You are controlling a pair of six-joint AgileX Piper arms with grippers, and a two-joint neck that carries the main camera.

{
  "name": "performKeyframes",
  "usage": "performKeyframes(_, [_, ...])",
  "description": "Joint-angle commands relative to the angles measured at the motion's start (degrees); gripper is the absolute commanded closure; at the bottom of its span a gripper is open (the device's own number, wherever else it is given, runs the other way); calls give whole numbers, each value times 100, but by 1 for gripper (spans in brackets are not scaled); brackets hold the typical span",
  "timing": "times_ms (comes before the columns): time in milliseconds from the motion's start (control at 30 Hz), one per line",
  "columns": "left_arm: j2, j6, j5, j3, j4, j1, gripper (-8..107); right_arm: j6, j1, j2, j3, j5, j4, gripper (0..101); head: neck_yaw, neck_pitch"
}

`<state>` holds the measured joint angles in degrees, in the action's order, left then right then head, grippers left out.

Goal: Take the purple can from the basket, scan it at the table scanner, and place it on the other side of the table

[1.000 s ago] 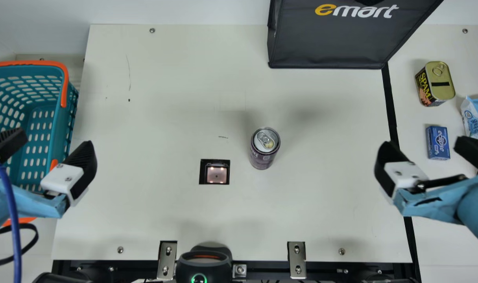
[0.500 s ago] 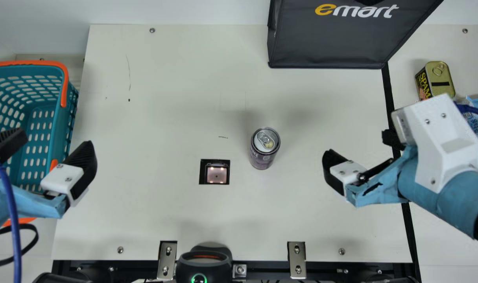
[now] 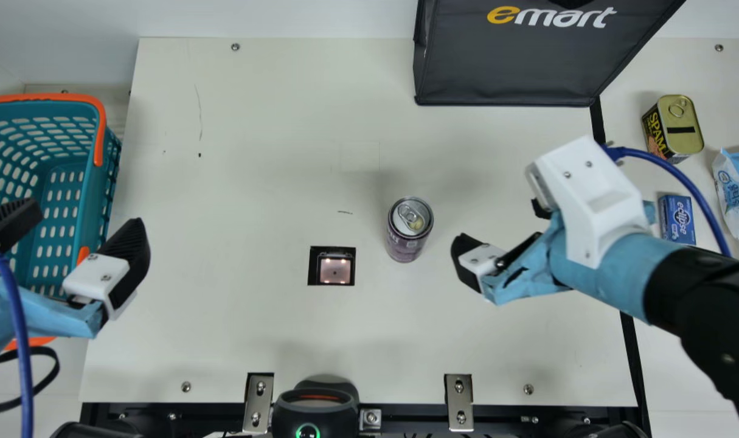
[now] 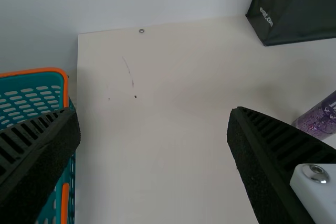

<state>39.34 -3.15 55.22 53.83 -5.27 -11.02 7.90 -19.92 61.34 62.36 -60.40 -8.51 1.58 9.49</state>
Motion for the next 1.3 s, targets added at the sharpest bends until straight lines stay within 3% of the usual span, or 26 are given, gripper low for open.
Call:
performKeyframes(0, [0,0,0,0,0,0,9,-523,-434,115,-20,191,216,6,0,-157])
performKeyframes(333, [0,0,0,0,0,0,9,-1961,-1454,632,-130,763,912,6,0,-157])
performKeyframes(667, [0,0,0,0,0,0,9,-2941,-1959,963,-361,1324,1572,6,0,-157])
performKeyframes(1267, [0,0,0,0,0,0,9,-3651,-2134,1637,-921,2670,2247,6,0,-157])
